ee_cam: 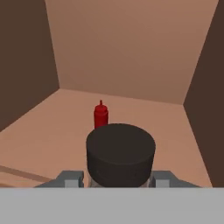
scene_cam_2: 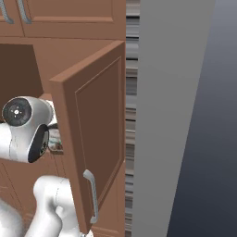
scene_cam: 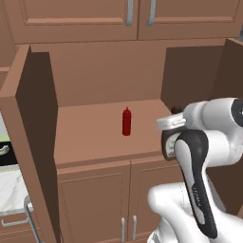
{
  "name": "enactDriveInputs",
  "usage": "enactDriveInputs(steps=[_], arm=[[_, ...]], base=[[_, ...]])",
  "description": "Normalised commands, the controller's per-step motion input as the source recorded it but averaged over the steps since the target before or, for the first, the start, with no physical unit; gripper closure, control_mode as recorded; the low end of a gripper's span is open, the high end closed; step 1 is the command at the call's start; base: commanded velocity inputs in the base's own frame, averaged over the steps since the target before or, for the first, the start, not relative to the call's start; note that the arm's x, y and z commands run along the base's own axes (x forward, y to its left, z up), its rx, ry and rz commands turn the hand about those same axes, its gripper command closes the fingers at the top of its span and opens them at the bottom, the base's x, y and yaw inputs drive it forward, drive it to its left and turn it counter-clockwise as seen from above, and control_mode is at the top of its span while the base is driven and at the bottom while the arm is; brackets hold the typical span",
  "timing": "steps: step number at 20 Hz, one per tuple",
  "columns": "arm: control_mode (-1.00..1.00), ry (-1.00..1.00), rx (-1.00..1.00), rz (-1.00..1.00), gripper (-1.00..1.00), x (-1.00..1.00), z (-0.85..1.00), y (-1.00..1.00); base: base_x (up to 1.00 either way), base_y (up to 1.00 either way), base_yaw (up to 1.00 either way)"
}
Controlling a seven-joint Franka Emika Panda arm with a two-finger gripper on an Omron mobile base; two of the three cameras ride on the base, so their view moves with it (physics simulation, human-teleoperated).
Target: Take 2 condiments from the cabinet and move them on the counter near the stove.Make sure the condiments are lined up with each other, next to each other.
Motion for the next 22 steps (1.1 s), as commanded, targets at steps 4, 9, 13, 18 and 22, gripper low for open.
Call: enactDriveInputs(steps=[4, 9, 13, 18, 22], arm=[[-1.0, -0.1, 0.0, 0.01, 1.0, -0.73, 0.0, 0.22], [-1.0, -0.19, 0.0, 0.01, 1.0, -0.76, 0.02, 0.01], [-1.0, -0.24, 0.0, 0.0, 1.0, -0.88, 0.0, 0.01], [1.0, -0.03, 0.0, 0.0, 1.0, -0.16, 0.0, 0.02], [1.0, 0.0, 0.0, 0.0, 1.0, 0.0, 0.0, 0.0]], base=[[0.0, 0.0, 0.0], [0.0, 0.0, 0.0], [0.0, 0.0, 0.0], [-0.7, 0.12, 0.0], [-0.89, 0.22, -0.06]])
